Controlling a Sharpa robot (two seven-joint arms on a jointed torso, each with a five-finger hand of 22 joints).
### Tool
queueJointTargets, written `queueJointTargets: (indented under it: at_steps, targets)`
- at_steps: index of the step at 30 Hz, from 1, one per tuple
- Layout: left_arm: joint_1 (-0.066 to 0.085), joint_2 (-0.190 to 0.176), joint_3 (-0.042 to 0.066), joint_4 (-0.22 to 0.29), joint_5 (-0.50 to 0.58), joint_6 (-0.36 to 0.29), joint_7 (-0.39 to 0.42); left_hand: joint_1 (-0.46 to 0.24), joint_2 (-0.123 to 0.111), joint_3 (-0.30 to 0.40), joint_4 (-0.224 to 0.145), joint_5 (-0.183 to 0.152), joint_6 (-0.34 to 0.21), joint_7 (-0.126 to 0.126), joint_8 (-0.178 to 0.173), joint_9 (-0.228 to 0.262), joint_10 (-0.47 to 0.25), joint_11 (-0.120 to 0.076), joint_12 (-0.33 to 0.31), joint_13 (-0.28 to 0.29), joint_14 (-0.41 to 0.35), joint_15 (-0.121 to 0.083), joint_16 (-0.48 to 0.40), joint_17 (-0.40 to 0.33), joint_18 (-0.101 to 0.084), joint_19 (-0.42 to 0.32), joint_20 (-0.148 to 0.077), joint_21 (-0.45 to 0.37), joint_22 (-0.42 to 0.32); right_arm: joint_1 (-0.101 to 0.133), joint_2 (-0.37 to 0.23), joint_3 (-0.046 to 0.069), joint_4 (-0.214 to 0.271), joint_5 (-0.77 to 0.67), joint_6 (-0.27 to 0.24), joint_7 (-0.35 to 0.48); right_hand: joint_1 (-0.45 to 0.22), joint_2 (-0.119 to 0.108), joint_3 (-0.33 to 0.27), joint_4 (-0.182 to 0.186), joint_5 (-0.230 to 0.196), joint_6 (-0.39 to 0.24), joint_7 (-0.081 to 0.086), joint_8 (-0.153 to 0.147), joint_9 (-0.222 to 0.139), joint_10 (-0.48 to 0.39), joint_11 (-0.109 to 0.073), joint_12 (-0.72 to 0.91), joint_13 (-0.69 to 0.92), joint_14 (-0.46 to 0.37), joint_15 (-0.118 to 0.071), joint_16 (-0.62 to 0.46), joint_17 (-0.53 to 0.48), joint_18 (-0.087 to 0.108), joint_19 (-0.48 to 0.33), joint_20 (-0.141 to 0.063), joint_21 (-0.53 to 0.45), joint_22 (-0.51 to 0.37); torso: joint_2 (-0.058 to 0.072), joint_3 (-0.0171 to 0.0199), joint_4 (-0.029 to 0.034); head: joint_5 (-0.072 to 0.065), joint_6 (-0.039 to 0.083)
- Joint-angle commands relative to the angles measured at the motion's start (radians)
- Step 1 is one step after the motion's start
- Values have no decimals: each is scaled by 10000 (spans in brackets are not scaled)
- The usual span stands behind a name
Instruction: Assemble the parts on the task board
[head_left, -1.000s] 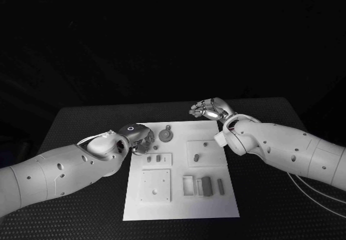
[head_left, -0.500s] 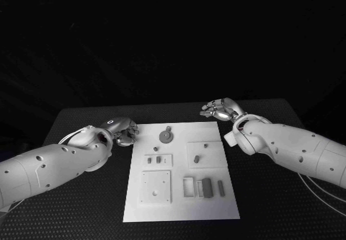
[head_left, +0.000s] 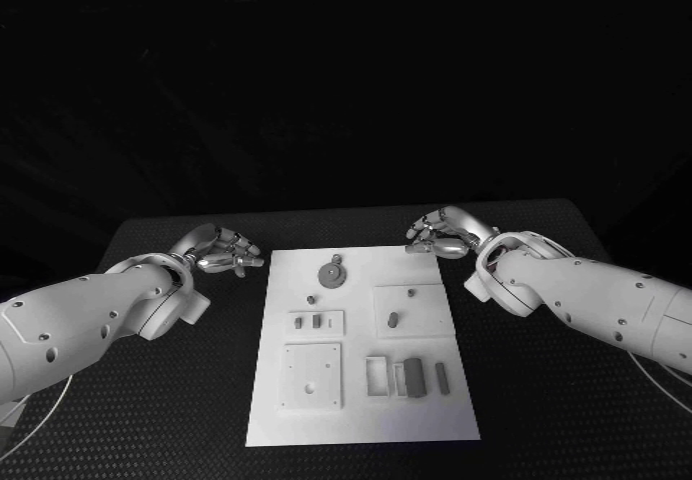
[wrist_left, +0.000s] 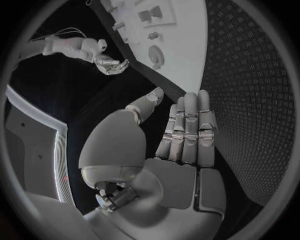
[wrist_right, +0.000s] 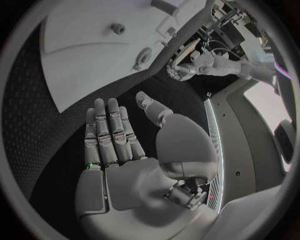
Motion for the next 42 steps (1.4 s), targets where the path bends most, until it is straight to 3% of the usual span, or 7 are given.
queueJointTargets:
  at_steps: [1, 7, 13, 20, 24, 32, 42]
  targets:
    - [9, -58, 5, 197, 1209, 735, 940, -178, 6, -47, -135, -20, -133, -5, 49, 23, -174, 104, -38, -137, -271, 221, -644, -218, -153, -567, 181, 27, -523, -6, -152, -60, 237, -2373, 524, -204, 185, -12, -22, -59, -39, 130, -31, 92, 51, 219, -71, 132, 141, 251, -112, 130, 171, 216, 317, 5, -55, -47, 6, 3, -8, 23, -8]
    - [8, -174, -12, 339, 1479, 916, 1025, -306, 121, -240, -406, -18, -221, -60, 98, 71, -242, 85, -4, -419, -406, 435, -1509, -283, -197, -1022, 395, 44, -1422, -6, -566, -284, 949, -3403, 423, -235, 428, -107, -68, -68, -47, 546, -259, 362, 280, 1304, -639, 861, 977, 1491, -759, 797, 982, 680, 1819, -63, 251, -108, 7, -14, 25, -47, -25]
    - [6, -224, -21, 403, 1479, 949, 1000, -313, 141, -310, -460, -18, -233, -34, 116, 81, -210, 105, 9, -515, -315, 450, -1671, -189, -170, -969, 411, 63, -1667, -7, -660, -416, 1395, -4739, 1282, -1153, 459, -269, -306, -89, -24, 689, -595, 375, 410, 2372, -1108, 2480, 2749, 2870, -1619, 2288, 2362, 681, 3821, -800, 998, -4, 2, -4, 8, -10, -64]
    - [5, -204, -51, 470, 1466, 982, 988, -328, 120, -380, -475, -18, -265, 3, 115, 80, -196, 150, 12, -602, -140, 409, -1728, -47, -132, -797, 385, 88, -1835, -7, -674, -517, 1536, -5068, 1242, -1388, 357, -354, -228, -39, -39, 487, -412, 159, 465, 1129, -904, 2493, 3714, 3217, -1974, 3260, 3173, 681, 4626, -1161, 1507, 371, 10, -10, 9, 9, -74]
    - [5, -192, -55, 467, 1452, 987, 965, -329, 122, -387, -475, -18, -266, 6, 116, 80, -198, 153, 10, -615, -125, 404, -1741, -26, -131, -779, 382, 87, -1859, -7, -693, -531, 1580, -5243, 1275, -1447, 421, -374, -198, -46, -37, 507, -375, 113, 526, 789, -854, 1781, 3535, 3594, -2000, 4807, 3945, 681, 5275, -1592, 2369, 1131, 10, -21, 16, -4, -95]
    - [4, -194, -59, 440, 1434, 979, 931, -320, 117, -397, -484, -18, -269, 15, 118, 80, -200, 155, 9, -635, -114, 403, -1767, 1, -130, -765, 379, 82, -1896, -10, -725, -606, 1765, -5693, 1391, -1665, 456, -444, -137, -50, -35, 501, -310, 60, 595, 581, -776, 1032, 3327, 3786, -1957, 5801, 4230, 681, 5608, -1866, 3145, 1234, 11, -13, 11, -7, -132]
    - [3, -181, -61, 410, 1402, 964, 889, -309, 120, -408, -490, -18, -280, 29, 116, 78, -209, 162, 5, -664, -95, 402, -1802, 43, -130, -743, 377, 80, -1947, -84, -897, -694, 2056, -5906, 1440, -1712, 522, -583, 39, -60, -35, 411, -168, -46, 514, -747, -99, -934, 2073, 4034, -1307, 6451, 4154, 681, 5792, -2087, 3824, 1203, 10, -14, 6, -19, -160]
